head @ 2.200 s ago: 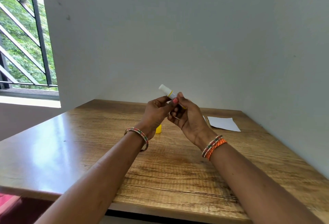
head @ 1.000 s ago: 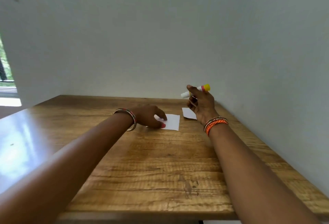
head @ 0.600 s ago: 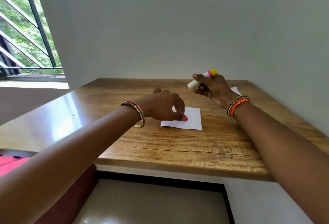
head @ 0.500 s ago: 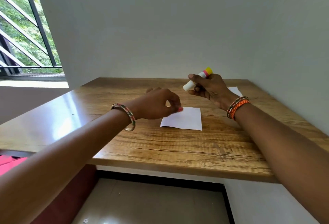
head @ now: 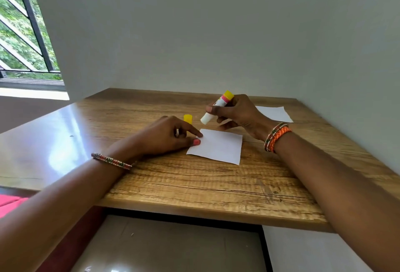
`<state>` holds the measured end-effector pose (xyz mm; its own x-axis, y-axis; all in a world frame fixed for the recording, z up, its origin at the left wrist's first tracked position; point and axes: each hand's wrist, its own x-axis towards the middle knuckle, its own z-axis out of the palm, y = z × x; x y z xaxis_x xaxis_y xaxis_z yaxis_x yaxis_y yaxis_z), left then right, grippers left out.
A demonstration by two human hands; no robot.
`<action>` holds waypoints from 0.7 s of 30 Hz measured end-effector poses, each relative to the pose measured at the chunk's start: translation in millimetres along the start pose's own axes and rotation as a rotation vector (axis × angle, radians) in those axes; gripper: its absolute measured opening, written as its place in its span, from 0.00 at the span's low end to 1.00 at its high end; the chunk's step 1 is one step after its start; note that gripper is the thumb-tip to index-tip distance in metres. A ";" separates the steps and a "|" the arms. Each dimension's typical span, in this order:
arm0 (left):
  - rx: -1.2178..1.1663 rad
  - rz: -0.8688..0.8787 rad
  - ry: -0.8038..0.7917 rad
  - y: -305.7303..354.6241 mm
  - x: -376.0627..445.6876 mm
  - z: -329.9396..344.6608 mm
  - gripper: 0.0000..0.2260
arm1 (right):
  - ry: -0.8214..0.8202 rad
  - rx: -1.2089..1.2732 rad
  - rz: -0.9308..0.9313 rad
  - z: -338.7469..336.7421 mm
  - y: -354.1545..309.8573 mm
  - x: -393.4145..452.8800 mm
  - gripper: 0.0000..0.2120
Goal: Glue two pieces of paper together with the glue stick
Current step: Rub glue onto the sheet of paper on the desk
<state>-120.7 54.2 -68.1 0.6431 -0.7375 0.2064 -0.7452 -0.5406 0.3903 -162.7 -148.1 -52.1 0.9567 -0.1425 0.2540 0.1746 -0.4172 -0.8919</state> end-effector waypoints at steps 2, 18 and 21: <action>-0.006 0.003 0.009 0.1 -1.3 1.6 0.13 | 0.008 -0.029 -0.013 2.1 0.2 0.0 0.14; 0.054 -0.013 0.074 -0.1 -5.9 8.0 0.11 | -0.003 0.020 -0.051 9.7 3.3 3.8 0.14; 0.075 -0.028 0.051 1.2 -6.9 6.6 0.11 | 0.004 -0.001 -0.056 7.1 4.8 3.7 0.14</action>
<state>-127.2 56.0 -75.0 0.6703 -0.7012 0.2430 -0.7370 -0.5907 0.3286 -156.6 -144.3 -58.1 0.9445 -0.1220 0.3050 0.2279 -0.4253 -0.8759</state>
